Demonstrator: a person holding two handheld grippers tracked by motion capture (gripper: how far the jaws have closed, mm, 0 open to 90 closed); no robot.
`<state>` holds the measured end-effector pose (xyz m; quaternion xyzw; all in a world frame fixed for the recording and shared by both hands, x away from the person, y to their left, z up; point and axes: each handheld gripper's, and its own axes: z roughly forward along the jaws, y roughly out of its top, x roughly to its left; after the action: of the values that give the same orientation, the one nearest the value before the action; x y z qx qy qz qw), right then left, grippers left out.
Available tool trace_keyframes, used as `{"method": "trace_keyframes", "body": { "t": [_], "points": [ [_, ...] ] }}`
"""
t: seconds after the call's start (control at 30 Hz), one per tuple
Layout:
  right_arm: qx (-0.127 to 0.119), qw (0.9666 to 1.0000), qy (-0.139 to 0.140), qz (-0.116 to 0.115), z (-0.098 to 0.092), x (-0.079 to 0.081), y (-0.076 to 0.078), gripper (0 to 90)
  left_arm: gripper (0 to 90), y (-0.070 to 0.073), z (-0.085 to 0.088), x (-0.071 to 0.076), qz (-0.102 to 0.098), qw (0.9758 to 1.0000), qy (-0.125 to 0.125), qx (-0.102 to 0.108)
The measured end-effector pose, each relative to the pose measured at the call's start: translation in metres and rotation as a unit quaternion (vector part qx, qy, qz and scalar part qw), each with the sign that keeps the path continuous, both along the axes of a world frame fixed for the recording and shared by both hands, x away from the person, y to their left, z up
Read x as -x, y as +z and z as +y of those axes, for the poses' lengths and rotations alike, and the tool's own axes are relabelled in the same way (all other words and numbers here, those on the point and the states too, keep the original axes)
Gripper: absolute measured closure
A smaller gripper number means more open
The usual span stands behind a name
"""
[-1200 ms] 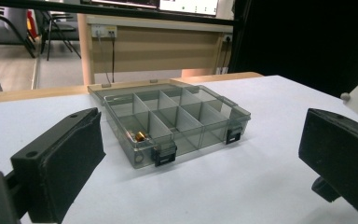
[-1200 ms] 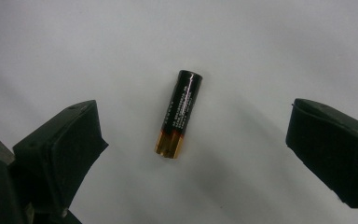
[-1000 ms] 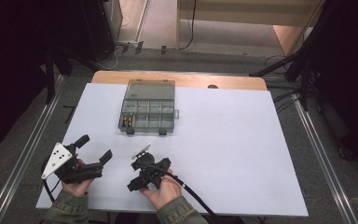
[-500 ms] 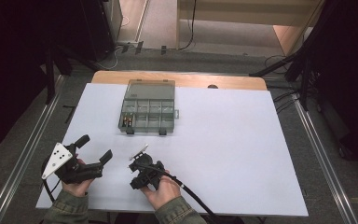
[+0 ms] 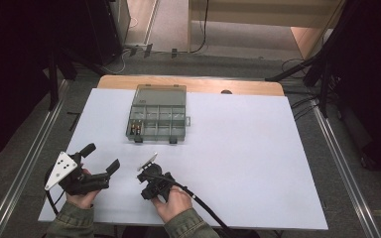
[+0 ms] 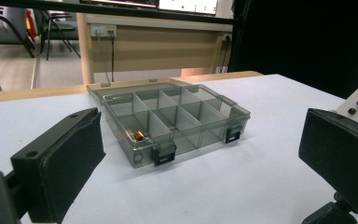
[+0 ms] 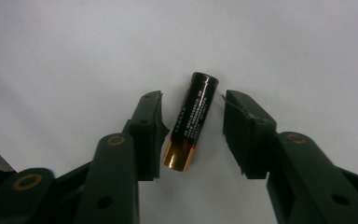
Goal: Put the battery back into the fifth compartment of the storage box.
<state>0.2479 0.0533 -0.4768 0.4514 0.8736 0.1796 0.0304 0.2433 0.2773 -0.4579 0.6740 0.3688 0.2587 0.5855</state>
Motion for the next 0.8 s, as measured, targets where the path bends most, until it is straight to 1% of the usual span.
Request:
{"method": "trace_keyframes", "body": {
  "t": [0.17,0.37,0.53,0.63,0.8],
  "points": [
    [-0.004,1.0,0.002,0.0,0.0,-0.0005,-0.0004,63.9,0.1,0.0,0.0,0.0002,0.001,1.0,0.0,0.0],
    [0.001,1.0,-0.001,-0.001,-0.0001,-0.0005,-0.0005,76.5,0.1,0.0,0.0,0.0003,0.001,1.0,0.0,0.0],
    [-0.003,1.0,-0.003,0.002,-0.0017,-0.0016,-0.0005,77.2,0.1,0.0,-0.0002,0.0003,0.001,1.0,0.0,0.0],
    [-0.005,1.0,0.0,-0.006,-0.0021,-0.0002,-0.0013,77.3,0.0,-0.0002,0.0,0.0002,0.002,1.0,-0.001,-0.002],
    [-0.014,0.9998,-0.003,-0.013,-0.0043,-0.0003,0.0012,77.4,0.0,0.0,0.0001,0.0004,0.002,1.0,0.0,0.0]
  ]
}}
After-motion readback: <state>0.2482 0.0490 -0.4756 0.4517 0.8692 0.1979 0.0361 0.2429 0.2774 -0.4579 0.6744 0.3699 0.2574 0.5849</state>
